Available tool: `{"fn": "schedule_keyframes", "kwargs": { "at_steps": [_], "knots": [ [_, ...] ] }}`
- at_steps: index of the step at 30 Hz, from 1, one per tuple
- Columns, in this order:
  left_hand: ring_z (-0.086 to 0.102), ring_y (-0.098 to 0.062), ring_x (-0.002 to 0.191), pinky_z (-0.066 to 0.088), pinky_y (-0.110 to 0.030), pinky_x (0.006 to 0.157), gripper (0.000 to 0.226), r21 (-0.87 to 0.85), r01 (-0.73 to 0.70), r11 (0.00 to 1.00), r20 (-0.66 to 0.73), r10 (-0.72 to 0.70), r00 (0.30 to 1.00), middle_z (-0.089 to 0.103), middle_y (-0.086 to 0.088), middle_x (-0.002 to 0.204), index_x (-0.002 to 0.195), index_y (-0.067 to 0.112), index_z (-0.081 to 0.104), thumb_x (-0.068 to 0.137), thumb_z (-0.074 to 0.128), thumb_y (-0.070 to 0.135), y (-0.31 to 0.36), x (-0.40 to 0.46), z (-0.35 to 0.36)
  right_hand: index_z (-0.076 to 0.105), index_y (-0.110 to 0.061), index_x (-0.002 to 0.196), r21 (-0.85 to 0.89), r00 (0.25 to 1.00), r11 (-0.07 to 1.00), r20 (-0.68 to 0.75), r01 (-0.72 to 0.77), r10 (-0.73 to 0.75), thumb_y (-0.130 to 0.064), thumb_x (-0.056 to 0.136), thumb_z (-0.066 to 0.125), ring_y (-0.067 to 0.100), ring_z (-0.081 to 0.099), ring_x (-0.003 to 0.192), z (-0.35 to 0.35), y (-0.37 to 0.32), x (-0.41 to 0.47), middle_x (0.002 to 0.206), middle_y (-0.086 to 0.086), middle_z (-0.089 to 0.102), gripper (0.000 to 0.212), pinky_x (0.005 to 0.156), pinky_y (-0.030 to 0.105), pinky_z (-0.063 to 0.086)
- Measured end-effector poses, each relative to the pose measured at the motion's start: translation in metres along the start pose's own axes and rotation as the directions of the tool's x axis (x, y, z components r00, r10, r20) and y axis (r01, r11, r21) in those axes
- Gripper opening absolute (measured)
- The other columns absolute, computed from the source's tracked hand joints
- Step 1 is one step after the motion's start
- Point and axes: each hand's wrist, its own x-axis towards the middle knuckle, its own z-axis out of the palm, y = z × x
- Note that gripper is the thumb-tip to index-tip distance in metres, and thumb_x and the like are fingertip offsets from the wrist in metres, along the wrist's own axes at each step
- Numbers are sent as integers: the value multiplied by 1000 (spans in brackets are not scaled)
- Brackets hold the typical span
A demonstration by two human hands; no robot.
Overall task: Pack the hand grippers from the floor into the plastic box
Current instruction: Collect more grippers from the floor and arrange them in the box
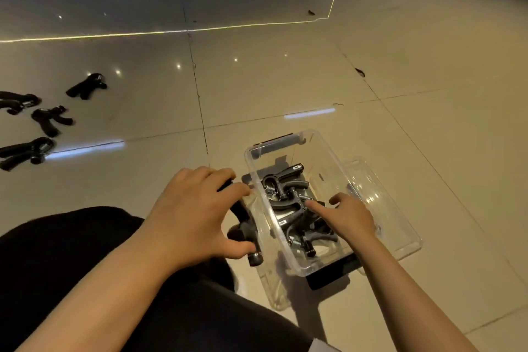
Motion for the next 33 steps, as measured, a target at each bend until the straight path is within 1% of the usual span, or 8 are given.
{"fn": "schedule_keyframes", "kwargs": {
  "at_steps": [7, 10, 13, 18, 21, 25, 29, 33],
  "knots": [
    [58, -31, 98, 49, -41, 75, 70, 35, 39, 999, 74, -42, 996, 62, -6, 110, 106, 24, 64, 57, 47, 70, -35, 14, 19, 55, -15, 78, -71, 960, 991, 248, -114, 128, -85, 69, 43, 17, 61, 69, 36, 3, 47, 78, 2, 62, 71, 66, 33, 53],
    [58, -32, 99, 49, -42, 75, 69, 19, 34, 999, 66, -35, 997, 62, -8, 113, 105, 23, 65, 58, 46, 70, -35, 16, 21, 56, -11, 93, 25, 916, 967, 327, -253, 232, -81, 74, 39, 26, 65, 77, 44, 13, 63, 89, 11, 63, 74, 75, 40, 58],
    [59, -31, 99, 49, -43, 76, 69, -2, 17, 1000, 41, -17, 999, 63, -8, 112, 104, 22, 66, 59, 45, 70, -31, 21, 20, 55, -7, 108, -18, 924, 966, 290, -256, 250, -81, 76, 32, 28, 64, 82, 43, 24, 75, 97, 13, 63, 83, 79, 42, 56],
    [59, -32, 98, 49, -43, 76, 69, -9, -14, 1000, 10, 14, 1000, 63, -9, 112, 104, 21, 66, 60, 46, 70, -26, 33, 22, 55, -6, 114, -211, 954, 971, 251, -113, 166, -59, 93, 21, 29, 61, 87, 44, 37, 88, 100, 15, 64, 67, 81, 39, 52],
    [58, -31, 94, 49, -39, 71, 68, -15, -23, 1000, 18, 23, 1000, 63, -8, 107, 102, 22, 66, 57, 47, 69, -25, 40, 25, 46, -8, 123, -314, 972, 949, 228, 28, 47, -47, 96, 33, 31, 60, 91, 48, 40, 90, 107, 14, 63, 48, 76, 37, 49],
    [57, -31, 95, 49, -39, 69, 66, -4, -32, 999, 29, 32, 999, 62, -8, 107, 100, 21, 66, 57, 47, 68, -25, 42, 26, 36, -14, 128, -402, 962, 899, 264, 174, -69, -40, 92, 49, 26, 59, 84, 58, 45, 85, 104, 11, 59, 46, 65, 32, 47],
    [56, -29, 98, 49, -38, 73, 67, -44, 6, 999, 24, -5, 1000, 61, -6, 112, 102, 23, 64, 57, 49, 69, -30, 37, 29, 34, -20, 133, -532, 919, 758, 316, 377, -236, -26, 82, 60, 29, 44, 114, 75, 49, 84, 136, 13, 34, 58, 84, 35, 47],
    [54, -26, 101, 48, -36, 73, 66, -71, 55, 996, 41, -52, 998, 60, -4, 114, 102, 25, 64, 58, 48, 71, -40, 28, 33, 15, -22, 148, -601, 840, 587, 418, 542, -346, -21, 84, 60, 31, 10, 142, 86, 55, 91, 157, 7, 5, 78, 112, 40, 27]
  ]
}}
